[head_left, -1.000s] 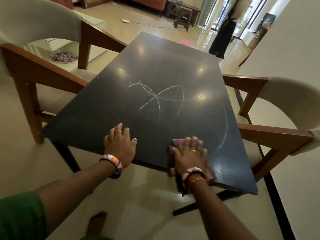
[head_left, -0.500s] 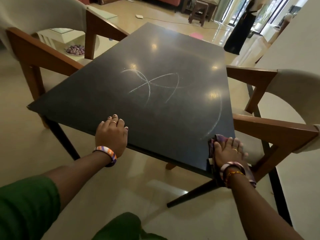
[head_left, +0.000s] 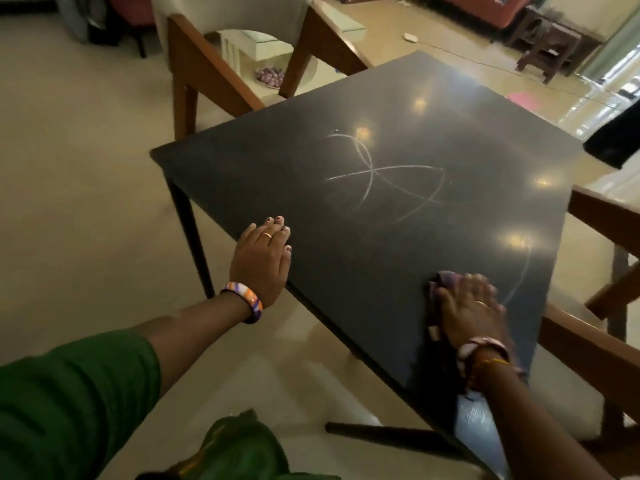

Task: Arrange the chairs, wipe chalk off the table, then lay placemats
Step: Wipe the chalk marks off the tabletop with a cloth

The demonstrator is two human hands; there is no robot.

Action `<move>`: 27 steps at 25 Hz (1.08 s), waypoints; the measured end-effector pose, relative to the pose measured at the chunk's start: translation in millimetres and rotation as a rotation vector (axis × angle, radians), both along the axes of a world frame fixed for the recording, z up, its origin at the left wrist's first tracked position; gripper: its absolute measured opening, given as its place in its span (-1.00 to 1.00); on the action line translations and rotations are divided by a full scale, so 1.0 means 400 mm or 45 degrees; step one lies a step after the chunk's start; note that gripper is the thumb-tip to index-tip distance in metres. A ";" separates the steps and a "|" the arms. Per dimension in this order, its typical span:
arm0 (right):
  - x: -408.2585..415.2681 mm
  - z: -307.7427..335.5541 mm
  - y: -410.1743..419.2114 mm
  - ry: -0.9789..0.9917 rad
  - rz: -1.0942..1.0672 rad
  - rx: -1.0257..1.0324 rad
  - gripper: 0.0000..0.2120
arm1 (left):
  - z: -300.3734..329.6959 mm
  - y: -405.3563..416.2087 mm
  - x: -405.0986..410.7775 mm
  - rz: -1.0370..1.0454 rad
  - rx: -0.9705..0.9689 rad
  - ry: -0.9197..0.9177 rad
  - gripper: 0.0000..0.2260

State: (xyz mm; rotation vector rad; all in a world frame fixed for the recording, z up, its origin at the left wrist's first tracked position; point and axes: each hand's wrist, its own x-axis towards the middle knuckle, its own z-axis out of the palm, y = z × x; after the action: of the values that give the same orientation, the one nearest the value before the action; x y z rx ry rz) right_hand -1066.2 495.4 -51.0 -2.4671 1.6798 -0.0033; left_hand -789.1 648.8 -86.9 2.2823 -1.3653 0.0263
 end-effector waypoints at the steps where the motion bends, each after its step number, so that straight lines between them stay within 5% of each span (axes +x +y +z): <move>1: -0.033 0.008 -0.033 0.018 -0.116 0.030 -0.47 | 0.001 0.006 -0.009 0.012 0.015 0.010 -0.57; 4: -0.024 0.002 -0.027 0.044 -0.135 0.110 -0.40 | 0.000 0.034 -0.046 0.072 0.047 0.068 -0.55; 12: -0.041 -0.003 0.155 0.079 0.912 0.144 -0.34 | 0.006 0.053 -0.333 0.298 0.023 0.269 -0.59; 21: -0.284 0.010 -0.138 -0.051 0.381 0.169 -0.40 | 0.011 0.115 -0.689 0.256 0.129 0.319 -0.32; 27: -0.315 -0.010 0.146 -0.166 1.004 0.130 -0.39 | 0.063 0.040 -0.678 0.405 0.100 0.276 -0.62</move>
State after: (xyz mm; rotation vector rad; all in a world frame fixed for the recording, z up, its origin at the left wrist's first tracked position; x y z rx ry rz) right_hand -1192.3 553.6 -54.9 -2.7867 0.5613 0.0134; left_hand -1060.4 664.9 -61.8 2.4633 -0.9016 -0.1683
